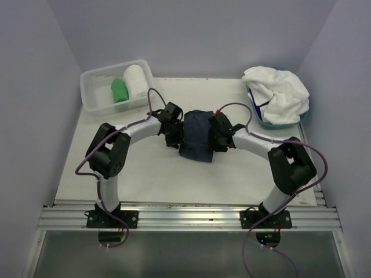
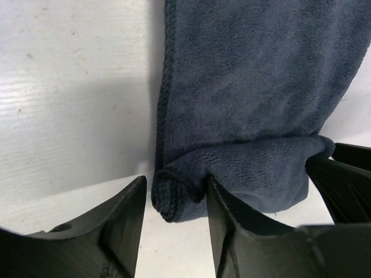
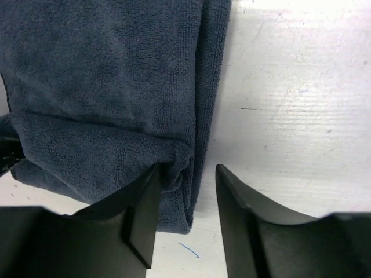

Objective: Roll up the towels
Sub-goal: Fold the towel

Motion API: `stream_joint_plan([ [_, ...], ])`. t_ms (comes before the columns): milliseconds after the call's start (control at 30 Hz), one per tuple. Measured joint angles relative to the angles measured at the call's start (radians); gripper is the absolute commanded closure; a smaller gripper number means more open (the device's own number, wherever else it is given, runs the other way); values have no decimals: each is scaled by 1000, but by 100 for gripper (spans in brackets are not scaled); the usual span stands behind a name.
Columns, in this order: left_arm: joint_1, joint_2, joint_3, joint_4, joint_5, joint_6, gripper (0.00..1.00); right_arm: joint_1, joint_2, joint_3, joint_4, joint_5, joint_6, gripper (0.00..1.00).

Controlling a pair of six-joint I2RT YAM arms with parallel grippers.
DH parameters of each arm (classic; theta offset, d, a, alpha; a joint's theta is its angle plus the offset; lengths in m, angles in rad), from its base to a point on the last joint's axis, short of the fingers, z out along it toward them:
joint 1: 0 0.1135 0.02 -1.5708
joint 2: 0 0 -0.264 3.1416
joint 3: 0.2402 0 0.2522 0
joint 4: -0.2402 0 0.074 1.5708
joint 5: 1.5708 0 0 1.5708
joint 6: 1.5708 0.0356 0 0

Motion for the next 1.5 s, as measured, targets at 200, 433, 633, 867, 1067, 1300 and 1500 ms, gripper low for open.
stream_joint_plan([
  [200,0,-83,-10,-38,-45,-3,49,-1,-92,0,-3,-2,-21,49],
  [433,-31,-176,-11,-41,-71,-13,71,4,-161,0,2,-10,-37,82],
  [633,-63,-119,-8,-21,-39,-11,79,5,-103,0,10,-42,-41,85],
  [867,-40,26,37,-13,-23,14,82,5,39,39,22,-53,-72,88],
  [1067,-27,50,80,-20,-23,35,78,5,82,67,29,-47,-91,90],
  [1300,-27,-39,77,-37,-63,42,71,16,-5,58,21,-37,-92,87],
  [1500,-28,-67,69,-10,-38,41,73,38,-3,64,34,-47,-92,87],
])
